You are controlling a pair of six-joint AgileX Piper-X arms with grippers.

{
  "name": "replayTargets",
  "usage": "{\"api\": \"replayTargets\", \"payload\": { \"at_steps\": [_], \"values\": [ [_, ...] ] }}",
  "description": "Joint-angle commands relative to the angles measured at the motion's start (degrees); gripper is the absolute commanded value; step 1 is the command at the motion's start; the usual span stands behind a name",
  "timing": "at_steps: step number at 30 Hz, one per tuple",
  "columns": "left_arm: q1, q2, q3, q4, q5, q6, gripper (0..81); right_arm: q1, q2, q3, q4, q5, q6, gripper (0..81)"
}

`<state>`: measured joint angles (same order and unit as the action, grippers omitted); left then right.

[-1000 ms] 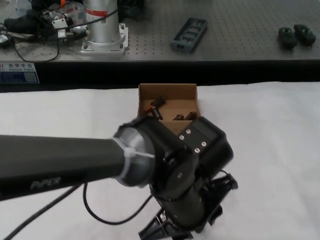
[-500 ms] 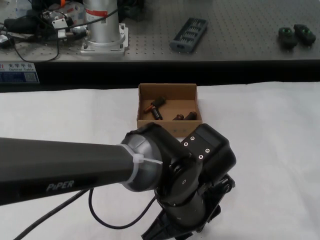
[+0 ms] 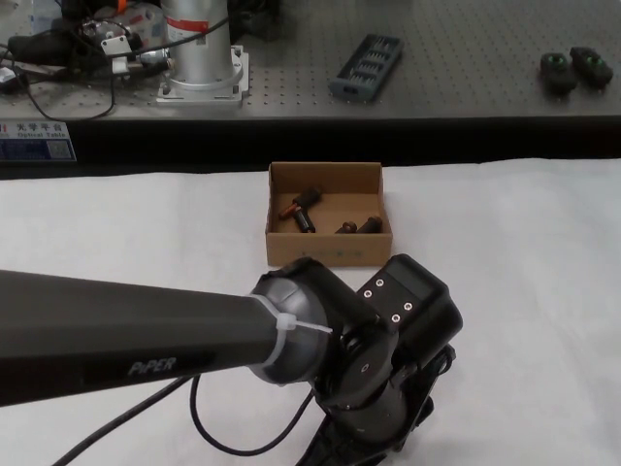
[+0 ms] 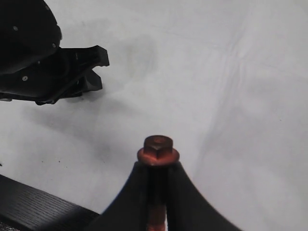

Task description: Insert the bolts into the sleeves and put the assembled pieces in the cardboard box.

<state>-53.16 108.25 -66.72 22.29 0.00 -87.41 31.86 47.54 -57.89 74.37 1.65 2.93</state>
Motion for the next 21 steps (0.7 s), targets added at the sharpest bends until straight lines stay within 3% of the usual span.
{"api": "replayTargets", "payload": {
  "at_steps": [1,16,21],
  "values": [
    [-0.2,0.7,-0.5,0.3,-1.0,-1.1,30.2,-0.4,-0.5,-0.1,0.3,0.4,-0.9,1.9],
    [0.8,0.9,-0.5,1.3,-5.3,-1.1,29.3,-0.4,-0.5,-0.1,0.3,1.4,-1.7,1.9],
    [0.9,2.3,-0.5,0.8,-0.7,-2.4,29.3,-0.4,-0.5,-0.1,0.3,1.9,-2.9,1.9]
  ]
}}
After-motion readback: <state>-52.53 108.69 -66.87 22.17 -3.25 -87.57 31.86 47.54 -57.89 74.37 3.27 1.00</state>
